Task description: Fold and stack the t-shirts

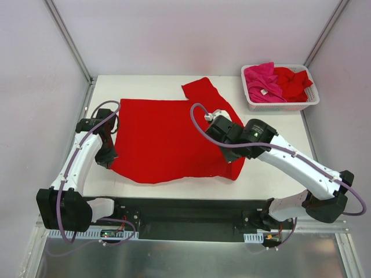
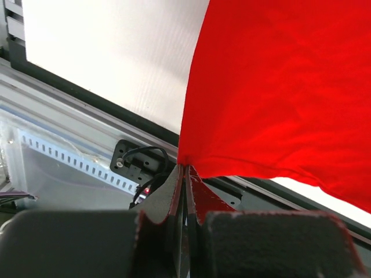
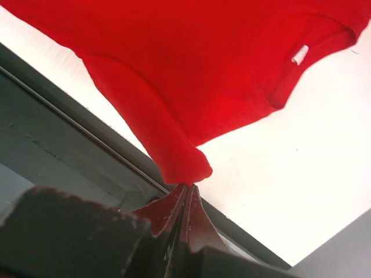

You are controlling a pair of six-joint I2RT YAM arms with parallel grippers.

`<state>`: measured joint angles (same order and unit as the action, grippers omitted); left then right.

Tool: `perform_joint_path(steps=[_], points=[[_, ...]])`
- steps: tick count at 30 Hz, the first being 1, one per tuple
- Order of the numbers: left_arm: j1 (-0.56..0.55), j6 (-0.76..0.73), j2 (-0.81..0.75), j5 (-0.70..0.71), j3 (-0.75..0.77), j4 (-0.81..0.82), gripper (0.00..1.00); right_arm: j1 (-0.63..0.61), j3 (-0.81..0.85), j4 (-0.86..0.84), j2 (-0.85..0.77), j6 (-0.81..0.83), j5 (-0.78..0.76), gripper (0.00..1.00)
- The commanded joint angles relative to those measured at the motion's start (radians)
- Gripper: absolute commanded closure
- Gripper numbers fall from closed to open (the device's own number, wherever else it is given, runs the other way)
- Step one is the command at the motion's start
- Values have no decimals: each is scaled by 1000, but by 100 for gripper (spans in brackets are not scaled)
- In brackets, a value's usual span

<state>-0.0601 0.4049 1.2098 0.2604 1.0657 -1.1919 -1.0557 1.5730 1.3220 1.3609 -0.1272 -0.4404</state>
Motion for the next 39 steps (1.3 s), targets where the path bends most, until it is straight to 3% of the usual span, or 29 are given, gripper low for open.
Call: perform_joint_path(steps=[1,7,20,39], points=[[-9,6,-7,56,59,-52,100,52,32,335,-39,67,-24,99],[-9,0,-6,74,155,-74,100,82,44,332,-25,84,-8,99],[-10,9,-26,86,212,-110,100,164,101,335,-43,84,-60,99],[-10,41,-148,-4,80,-121,100,227,162,335,3,161,-52,99]])
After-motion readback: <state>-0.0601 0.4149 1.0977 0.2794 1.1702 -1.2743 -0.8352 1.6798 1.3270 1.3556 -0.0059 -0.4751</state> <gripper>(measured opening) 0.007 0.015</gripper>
